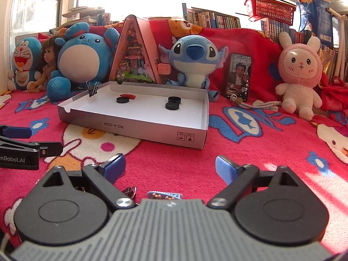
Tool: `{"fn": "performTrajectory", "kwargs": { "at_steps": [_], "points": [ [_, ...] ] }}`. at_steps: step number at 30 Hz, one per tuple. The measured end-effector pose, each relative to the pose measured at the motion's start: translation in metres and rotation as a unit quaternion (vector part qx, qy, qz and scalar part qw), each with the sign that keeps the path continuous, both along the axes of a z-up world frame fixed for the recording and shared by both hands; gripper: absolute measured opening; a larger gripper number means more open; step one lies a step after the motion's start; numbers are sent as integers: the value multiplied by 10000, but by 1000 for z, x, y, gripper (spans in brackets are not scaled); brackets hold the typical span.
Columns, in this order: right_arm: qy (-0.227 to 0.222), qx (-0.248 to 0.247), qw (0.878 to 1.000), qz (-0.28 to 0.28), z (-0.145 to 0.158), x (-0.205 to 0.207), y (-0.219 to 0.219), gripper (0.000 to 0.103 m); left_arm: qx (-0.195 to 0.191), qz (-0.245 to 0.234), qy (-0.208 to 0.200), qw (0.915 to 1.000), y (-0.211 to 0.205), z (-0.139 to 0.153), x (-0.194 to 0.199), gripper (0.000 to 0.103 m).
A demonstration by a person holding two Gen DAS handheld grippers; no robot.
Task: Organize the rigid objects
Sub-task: 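Withdraw both open tools from the box back toward the remaining items, then close the left tool on the brown nut while the right grasps the blue hair clip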
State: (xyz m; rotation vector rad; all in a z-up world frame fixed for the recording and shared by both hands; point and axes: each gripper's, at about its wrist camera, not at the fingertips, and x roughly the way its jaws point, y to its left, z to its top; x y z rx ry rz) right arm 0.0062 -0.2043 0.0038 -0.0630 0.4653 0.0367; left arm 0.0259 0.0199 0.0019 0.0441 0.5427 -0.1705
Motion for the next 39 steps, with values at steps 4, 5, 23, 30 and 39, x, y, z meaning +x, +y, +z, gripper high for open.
{"fn": "performTrajectory", "kwargs": {
  "at_steps": [4, 5, 23, 30, 39],
  "points": [
    [-59, -29, 9999, -152, 0, -9, -8, 95, 65, 16, -20, 10000, 7, 1, -6, 81],
    [-62, -66, 9998, -202, 0, -11, -9, 95, 55, 53, 15, 10000, 10, 1, -7, 77],
    [349, -112, 9990, -244, -23, -17, 7, 77, -180, 206, 338, 9991, 8, -6, 3, 45],
    [335, -58, 9993, -172, -25, -11, 17, 73, -231, 204, 324, 9990, 3, -7, 8, 32],
    [279, 79, 9992, -272, -26, -11, 16, 69, -254, 206, 344, 9989, 3, -7, 12, 23]
  ]
}}
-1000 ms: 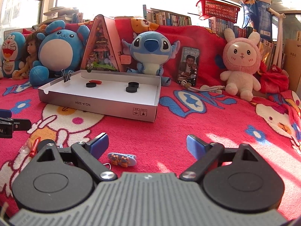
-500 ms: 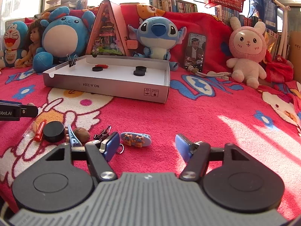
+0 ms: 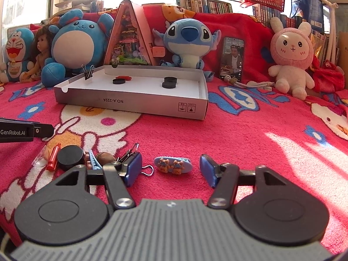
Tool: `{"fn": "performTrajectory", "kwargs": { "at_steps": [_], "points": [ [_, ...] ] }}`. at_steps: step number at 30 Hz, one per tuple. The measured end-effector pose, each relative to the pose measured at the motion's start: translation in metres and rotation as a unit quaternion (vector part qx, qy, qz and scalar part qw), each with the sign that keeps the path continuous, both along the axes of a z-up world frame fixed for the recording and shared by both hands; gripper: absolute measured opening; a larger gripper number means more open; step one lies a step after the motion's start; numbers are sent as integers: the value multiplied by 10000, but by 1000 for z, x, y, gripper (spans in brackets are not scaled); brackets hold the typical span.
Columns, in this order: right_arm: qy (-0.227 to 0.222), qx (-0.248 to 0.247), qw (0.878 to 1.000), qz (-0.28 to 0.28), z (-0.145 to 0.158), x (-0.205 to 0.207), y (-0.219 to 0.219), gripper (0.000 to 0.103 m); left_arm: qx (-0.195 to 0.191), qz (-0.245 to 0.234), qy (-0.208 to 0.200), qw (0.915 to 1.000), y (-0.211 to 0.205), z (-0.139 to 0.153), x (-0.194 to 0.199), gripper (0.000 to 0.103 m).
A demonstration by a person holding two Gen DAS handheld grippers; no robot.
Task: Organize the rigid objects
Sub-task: 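Close the left tool on the brown nut while the right grasps the blue hair clip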
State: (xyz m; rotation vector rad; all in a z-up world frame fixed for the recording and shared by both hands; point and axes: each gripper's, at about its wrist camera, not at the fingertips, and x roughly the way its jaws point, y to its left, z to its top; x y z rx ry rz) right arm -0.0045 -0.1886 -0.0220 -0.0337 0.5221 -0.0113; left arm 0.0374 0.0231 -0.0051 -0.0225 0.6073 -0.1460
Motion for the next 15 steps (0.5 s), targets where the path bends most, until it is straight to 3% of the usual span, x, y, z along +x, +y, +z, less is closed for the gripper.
{"fn": "performTrajectory", "kwargs": {
  "at_steps": [15],
  "points": [
    [-88, 114, 9991, -409, -4, 1, -3, 57, 160, -14, -57, 9999, -5, -3, -1, 23]
  ]
}}
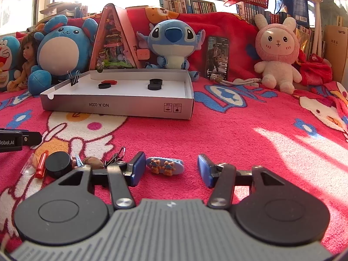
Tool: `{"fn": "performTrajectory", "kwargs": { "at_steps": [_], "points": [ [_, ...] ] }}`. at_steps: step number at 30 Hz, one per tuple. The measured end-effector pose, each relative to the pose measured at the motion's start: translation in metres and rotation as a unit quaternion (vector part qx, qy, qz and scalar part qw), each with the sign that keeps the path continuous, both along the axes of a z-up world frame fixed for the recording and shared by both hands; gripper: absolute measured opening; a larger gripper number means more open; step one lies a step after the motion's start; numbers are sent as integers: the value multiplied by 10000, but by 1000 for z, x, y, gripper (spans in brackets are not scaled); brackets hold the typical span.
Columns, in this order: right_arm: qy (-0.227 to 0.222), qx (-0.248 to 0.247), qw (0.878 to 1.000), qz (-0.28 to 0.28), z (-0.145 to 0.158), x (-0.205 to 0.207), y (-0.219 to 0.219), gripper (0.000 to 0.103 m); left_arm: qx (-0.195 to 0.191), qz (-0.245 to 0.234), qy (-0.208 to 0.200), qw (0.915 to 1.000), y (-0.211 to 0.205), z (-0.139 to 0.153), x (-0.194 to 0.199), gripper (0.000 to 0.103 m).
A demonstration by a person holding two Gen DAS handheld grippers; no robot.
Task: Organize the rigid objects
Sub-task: 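Close the left tool on the brown nut while the right grasps the blue hair clip, then carry the brown nut with the left tool over the box while the right carries the clip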
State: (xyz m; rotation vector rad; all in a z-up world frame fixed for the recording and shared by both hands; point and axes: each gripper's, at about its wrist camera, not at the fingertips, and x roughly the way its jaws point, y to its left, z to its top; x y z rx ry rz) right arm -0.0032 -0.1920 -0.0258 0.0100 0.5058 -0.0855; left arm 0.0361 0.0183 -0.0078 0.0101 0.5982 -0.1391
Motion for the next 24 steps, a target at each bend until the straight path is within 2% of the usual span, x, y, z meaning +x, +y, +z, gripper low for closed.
{"fn": "performTrajectory", "kwargs": {
  "at_steps": [9, 24],
  "points": [
    [13, 51, 9999, 94, 2, -2, 2, 43, 61, -4, -30, 10000, -1, -1, 1, 23],
    [-111, 129, 9998, 114, 12, -1, -1, 43, 42, 9, -128, 9999, 0, 5, 2, 23]
  ]
}}
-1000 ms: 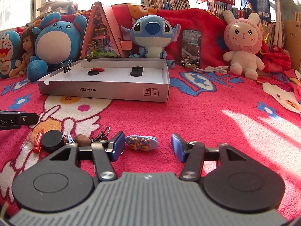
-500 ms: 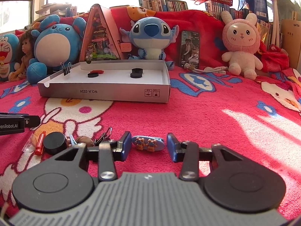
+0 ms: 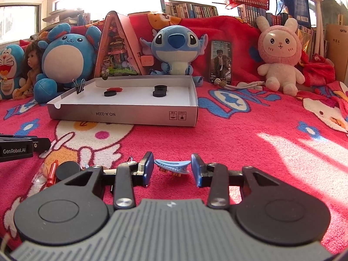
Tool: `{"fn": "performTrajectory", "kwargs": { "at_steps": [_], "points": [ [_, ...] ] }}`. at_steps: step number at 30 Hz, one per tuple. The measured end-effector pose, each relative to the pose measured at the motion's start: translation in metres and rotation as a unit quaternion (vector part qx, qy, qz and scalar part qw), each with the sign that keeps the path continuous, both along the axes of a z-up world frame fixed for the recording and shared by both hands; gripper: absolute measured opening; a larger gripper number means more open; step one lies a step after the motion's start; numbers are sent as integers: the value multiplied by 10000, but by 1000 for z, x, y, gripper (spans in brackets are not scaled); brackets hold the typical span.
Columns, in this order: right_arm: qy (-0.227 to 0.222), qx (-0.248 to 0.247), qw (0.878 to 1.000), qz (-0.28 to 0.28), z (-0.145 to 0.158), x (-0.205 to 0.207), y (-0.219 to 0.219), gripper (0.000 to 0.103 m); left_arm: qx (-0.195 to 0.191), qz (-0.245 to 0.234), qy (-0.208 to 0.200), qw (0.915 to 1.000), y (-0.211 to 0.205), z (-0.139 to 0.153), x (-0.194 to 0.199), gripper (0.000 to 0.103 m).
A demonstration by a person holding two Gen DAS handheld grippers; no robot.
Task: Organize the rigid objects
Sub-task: 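Carry the brown nut with the left tool over the box while the right carries the clip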
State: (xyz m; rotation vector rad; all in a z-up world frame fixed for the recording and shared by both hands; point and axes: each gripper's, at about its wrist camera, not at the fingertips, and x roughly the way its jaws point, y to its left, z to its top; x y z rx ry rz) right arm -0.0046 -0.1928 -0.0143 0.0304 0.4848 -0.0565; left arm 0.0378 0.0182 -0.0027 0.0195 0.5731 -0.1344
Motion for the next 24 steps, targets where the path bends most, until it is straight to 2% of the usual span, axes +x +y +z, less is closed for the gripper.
{"fn": "performTrajectory", "kwargs": {
  "at_steps": [13, 24],
  "points": [
    [-158, 85, 9998, 41, 14, 12, -2, 43, -27, -124, -107, 9999, -8, 14, 8, 23],
    [-289, 158, 9992, 219, 32, 33, 1, 43, -179, -300, -159, 9993, -16, 40, 33, 23]
  ]
}}
